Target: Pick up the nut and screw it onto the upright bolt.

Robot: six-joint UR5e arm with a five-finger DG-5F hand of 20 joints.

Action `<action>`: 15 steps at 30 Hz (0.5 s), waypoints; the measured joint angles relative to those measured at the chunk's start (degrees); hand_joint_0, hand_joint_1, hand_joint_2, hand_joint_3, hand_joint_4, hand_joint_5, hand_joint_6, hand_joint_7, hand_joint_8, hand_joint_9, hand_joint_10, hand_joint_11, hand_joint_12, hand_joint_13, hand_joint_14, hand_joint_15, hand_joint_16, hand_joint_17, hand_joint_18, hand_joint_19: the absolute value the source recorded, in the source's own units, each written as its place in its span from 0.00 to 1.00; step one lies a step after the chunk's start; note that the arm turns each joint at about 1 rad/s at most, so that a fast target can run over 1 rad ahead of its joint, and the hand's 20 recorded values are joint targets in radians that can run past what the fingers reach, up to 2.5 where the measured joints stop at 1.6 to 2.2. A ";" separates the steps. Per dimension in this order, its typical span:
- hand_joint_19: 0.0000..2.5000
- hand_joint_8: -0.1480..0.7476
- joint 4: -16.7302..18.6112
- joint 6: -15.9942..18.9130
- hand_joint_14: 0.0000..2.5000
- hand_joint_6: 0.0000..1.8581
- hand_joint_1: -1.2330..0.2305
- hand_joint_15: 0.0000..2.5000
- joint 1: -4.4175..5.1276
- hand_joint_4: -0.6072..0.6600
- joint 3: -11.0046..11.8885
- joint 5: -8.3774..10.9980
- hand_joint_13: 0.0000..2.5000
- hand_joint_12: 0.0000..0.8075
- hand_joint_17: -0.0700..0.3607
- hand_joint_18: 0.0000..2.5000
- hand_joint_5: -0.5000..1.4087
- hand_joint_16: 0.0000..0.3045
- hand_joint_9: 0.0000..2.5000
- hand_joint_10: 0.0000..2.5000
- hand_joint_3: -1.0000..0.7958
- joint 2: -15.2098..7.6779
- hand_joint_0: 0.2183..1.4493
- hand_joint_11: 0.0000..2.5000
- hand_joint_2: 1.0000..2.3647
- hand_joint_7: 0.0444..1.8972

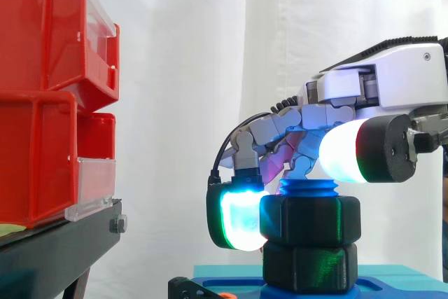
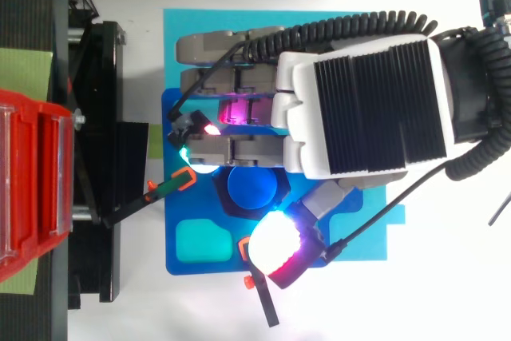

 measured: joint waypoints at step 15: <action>0.01 0.45 -0.13 -0.09 0.00 0.27 0.78 0.00 -0.89 0.57 0.00 -0.93 0.30 0.30 0.30 0.16 0.30 0.09 0.49 0.00 0.28 0.00 0.24 0.00 0.00 0.79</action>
